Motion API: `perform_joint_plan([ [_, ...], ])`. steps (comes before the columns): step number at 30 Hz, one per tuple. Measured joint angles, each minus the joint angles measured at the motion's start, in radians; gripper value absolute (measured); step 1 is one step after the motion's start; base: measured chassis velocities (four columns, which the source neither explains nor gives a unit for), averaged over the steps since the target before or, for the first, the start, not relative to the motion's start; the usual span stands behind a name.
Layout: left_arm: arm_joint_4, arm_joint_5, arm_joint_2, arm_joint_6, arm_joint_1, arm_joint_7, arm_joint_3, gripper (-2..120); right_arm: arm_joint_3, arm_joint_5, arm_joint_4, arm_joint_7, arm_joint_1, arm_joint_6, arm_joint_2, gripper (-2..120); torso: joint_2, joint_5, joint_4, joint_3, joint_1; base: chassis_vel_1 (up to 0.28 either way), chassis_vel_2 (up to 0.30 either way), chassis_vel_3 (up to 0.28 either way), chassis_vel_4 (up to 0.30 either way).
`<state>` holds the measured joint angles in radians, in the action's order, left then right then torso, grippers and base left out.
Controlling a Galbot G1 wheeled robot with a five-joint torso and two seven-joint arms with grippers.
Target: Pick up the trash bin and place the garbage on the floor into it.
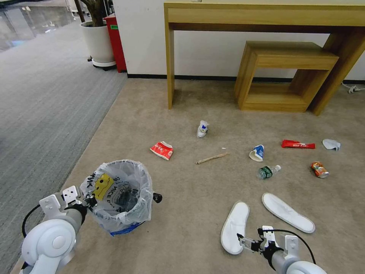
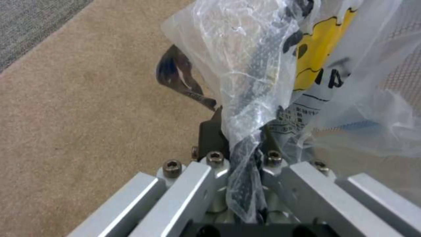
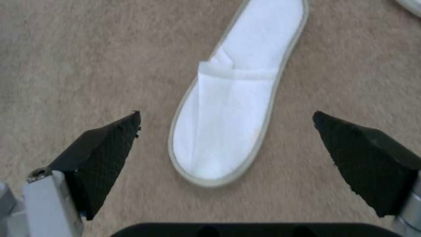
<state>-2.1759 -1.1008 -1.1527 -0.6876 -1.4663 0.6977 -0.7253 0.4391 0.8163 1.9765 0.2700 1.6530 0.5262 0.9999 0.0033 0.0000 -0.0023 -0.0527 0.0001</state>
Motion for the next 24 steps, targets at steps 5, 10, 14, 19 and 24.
perform_joint_plan([
  [5, 0.007, 0.005, -0.004, 0.0, 0.005, -0.002, 0.005, 0, -0.027, -0.018, -0.038, 0.002, -0.043, 0.0, 0.015, 100, 0.0, -0.0001, 0.0, 0.0, 0.0, 0.0, 0.0, 0.0, 0.0],
  [10, 0.011, 0.006, -0.006, 0.001, 0.009, -0.002, 0.008, 0, -0.042, -0.035, -0.069, 0.005, -0.068, -0.003, 0.026, 100, 0.0, 0.0, 0.0, 0.0, 0.0, 0.0, 0.0, 0.0, 0.0],
  [14, 0.012, 0.008, -0.007, 0.001, 0.011, -0.003, 0.011, 0, -0.053, -0.058, -0.089, 0.008, -0.087, -0.004, 0.036, 100, 0.0, -0.0001, 0.0, 0.0, 0.0, 0.0, 0.0, 0.0, 0.0],
  [19, 0.013, 0.009, -0.007, 0.002, 0.012, -0.004, 0.013, 0, -0.069, -0.117, -0.115, 0.018, -0.098, -0.018, 0.053, 100, 0.0, -0.0001, -0.0001, 0.0, 0.0, 0.0, 0.0, 0.0, 0.0],
  [24, 0.012, 0.013, -0.009, 0.004, 0.01, -0.01, 0.014, 0, -0.078, -0.173, -0.129, 0.028, -0.102, -0.031, 0.064, 100, 0.0, -0.0001, -0.0001, 0.0, 0.0, 0.0, 0.0, 0.0, 0.0],
])
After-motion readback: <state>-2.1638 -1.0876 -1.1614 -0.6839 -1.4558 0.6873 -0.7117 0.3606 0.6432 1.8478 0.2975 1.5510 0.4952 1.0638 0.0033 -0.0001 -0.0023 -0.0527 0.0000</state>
